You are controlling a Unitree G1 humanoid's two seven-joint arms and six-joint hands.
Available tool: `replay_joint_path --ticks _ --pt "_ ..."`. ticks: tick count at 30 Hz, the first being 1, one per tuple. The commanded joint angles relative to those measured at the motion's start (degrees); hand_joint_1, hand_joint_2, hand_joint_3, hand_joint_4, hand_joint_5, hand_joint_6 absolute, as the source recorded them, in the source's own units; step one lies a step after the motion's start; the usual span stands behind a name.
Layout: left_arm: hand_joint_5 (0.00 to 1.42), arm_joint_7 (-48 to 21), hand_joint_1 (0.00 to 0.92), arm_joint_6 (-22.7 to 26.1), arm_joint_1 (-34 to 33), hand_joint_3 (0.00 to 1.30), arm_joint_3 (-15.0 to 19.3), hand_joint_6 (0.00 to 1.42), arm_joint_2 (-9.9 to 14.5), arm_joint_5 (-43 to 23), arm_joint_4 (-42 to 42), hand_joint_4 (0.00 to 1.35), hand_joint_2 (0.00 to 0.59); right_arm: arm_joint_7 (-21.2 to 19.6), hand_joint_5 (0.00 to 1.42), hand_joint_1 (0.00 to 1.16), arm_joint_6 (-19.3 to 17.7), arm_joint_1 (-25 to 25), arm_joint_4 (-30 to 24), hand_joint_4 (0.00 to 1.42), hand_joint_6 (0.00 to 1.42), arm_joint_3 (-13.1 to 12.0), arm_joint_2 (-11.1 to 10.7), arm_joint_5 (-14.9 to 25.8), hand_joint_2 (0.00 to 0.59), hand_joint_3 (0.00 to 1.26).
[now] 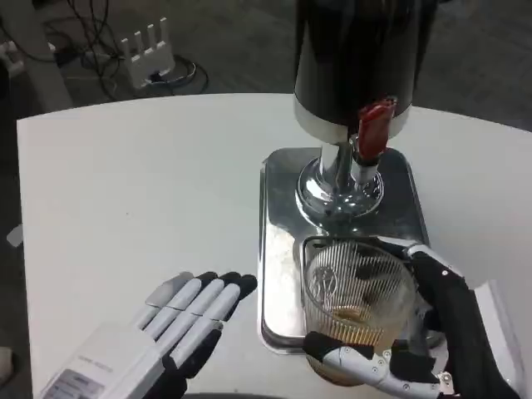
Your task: Grasp the cup under the faucet to collect the drink, then remove the cup.
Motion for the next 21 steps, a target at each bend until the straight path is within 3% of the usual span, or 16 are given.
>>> replay_joint_path --ticks 1,21 --pt "0.00 -1.28 0.000 0.89 1.84 0.00 0.11 0.00 1.02 1.63 -1.32 0.00 0.063 0.77 1.17 0.92 -2.35 0.85 -3.91 0.97 1.40 0.00 -0.47 -0.69 0.094 0.84" --pt "0.00 -4.25 0.000 7.82 2.93 0.00 -2.46 0.00 0.69 8.34 -8.65 0.00 0.093 4.85 1.17 0.92 -1.80 1.64 -6.77 0.97 1.40 -2.46 -1.77 0.04 0.086 0.85"
